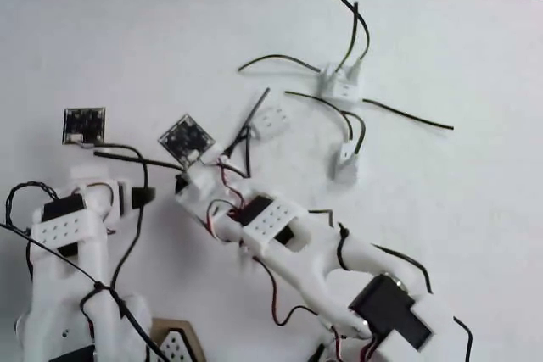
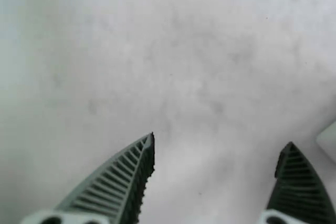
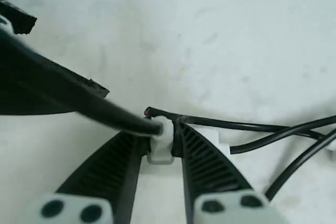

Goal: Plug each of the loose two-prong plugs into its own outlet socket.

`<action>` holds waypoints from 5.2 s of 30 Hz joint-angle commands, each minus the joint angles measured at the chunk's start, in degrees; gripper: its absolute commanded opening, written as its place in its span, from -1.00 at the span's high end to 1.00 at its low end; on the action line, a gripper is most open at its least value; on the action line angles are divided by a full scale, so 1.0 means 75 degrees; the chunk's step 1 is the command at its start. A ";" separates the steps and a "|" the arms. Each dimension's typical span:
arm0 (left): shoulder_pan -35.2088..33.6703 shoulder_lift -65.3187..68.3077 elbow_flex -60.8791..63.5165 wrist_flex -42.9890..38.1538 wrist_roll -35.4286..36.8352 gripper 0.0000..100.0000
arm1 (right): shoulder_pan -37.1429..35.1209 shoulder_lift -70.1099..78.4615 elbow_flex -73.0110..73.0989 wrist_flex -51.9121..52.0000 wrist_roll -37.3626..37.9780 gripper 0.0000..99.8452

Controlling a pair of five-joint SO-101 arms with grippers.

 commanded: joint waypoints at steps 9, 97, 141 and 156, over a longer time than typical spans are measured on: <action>-0.0064 -0.0217 -0.0012 -0.0141 0.0059 0.28 | -0.0123 -0.0076 -0.0082 0.0358 -0.0270 0.97; -0.0053 -0.0193 -0.0012 -0.0152 0.0059 0.28 | 0.1963 -0.3241 -0.1688 0.1741 0.0867 0.96; -0.0041 -0.0193 -0.0012 -0.0152 0.0047 0.28 | 0.1284 -0.0897 -0.2602 0.8797 -0.1219 0.64; -0.0064 -0.0193 0.0000 -0.0141 0.0023 0.28 | 0.0768 -0.0815 -0.1078 0.6886 -0.2919 0.65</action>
